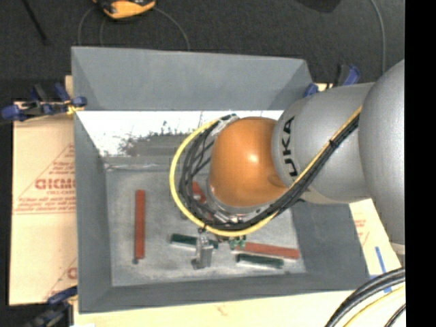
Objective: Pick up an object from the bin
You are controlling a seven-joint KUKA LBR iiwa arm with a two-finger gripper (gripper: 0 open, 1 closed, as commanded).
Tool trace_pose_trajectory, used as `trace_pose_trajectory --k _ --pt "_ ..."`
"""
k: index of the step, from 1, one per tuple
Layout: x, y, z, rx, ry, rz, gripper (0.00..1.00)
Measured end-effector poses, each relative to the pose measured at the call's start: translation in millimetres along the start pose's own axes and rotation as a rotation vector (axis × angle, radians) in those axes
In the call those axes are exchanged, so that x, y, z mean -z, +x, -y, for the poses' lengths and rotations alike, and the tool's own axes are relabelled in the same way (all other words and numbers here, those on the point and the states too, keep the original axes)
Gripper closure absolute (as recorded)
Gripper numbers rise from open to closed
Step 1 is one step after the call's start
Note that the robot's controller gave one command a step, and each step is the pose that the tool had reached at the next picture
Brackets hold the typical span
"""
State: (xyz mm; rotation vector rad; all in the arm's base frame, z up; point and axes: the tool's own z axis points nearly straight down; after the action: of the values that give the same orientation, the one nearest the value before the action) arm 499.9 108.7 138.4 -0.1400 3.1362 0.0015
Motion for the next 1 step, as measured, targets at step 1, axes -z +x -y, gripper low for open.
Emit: trace_pose_trajectory --k 1 --pt "-65.5 -0.4 -1.6 0.029 0.000 0.002 0.00"
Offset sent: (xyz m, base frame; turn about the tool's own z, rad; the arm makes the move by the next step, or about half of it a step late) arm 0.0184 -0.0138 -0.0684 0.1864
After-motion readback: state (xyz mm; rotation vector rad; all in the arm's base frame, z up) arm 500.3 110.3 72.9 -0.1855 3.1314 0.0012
